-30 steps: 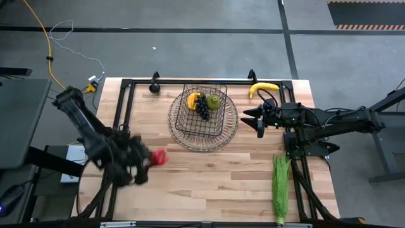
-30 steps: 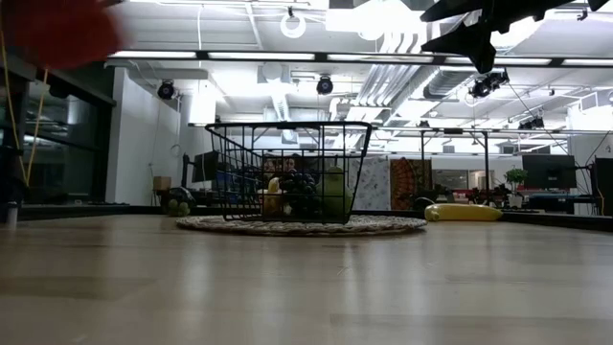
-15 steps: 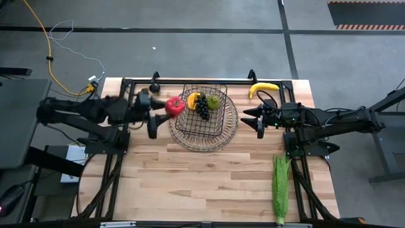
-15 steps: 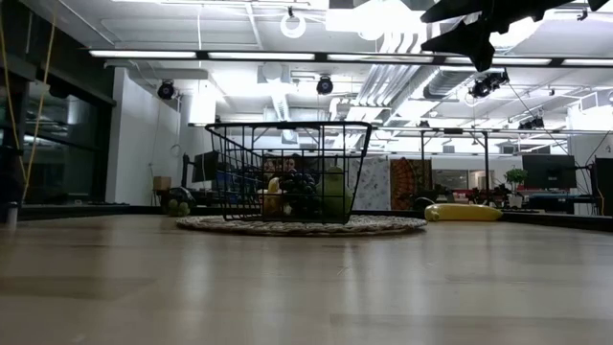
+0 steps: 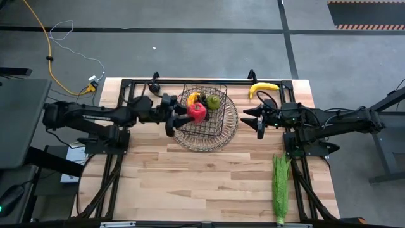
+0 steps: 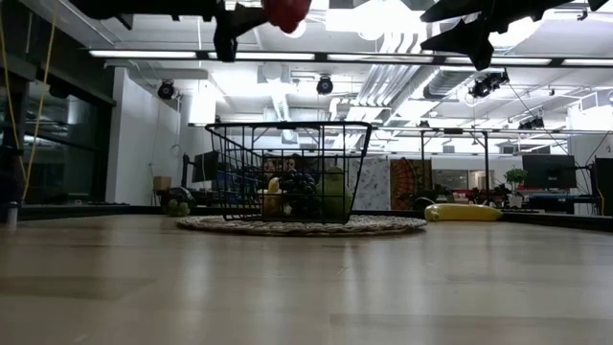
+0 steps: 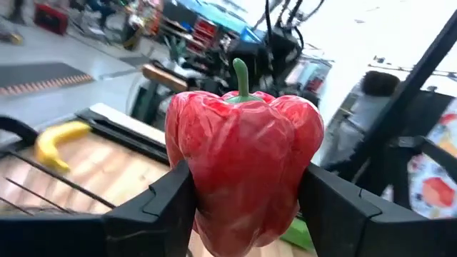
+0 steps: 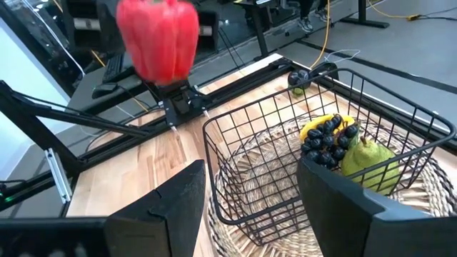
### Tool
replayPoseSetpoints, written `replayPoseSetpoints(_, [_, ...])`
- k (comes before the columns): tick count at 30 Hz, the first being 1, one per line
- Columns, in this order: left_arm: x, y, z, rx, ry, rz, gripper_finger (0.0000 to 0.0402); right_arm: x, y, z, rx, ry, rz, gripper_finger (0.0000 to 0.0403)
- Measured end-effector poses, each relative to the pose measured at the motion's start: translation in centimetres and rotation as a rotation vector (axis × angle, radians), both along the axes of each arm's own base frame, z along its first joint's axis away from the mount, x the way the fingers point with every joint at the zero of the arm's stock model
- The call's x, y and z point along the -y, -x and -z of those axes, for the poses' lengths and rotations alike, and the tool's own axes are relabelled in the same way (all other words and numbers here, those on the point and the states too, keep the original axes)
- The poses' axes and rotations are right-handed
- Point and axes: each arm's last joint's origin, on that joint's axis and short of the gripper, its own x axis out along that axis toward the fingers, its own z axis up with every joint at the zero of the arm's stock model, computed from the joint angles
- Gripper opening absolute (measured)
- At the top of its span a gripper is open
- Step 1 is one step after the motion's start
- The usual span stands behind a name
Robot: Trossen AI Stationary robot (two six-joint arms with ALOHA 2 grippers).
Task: Build produce basket
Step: Put the bell pepper into the wire basket
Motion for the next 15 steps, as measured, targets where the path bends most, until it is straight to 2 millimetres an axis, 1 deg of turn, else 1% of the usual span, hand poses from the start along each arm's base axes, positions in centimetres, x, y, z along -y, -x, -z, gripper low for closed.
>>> replayPoseSetpoints(5, [-0.2, -0.7, 1.1, -0.047, 0.016, 0.000, 0.0204, 0.0, 0.0, -0.1, 0.010, 0.000, 0.000, 0.0212])
replayPoseSetpoints(9, [-0.5, -1.0, 1.6, -0.074, 0.023, -0.080, 0.0204, 0.0, 0.0, -0.1, 0.010, 0.000, 0.000, 0.0212])
replayPoseSetpoints(12, [-1.3, -1.4, 1.6, -0.161, 0.071, -0.193, 0.0204, 0.0, 0.0, -0.1, 0.010, 0.000, 0.000, 0.0212])
replayPoseSetpoints(15, [-2.7, -2.3, 1.3, -0.326, 0.118, -0.247, 0.0204, 0.0, 0.0, -0.1, 0.009, 0.001, 0.003, 0.0212])
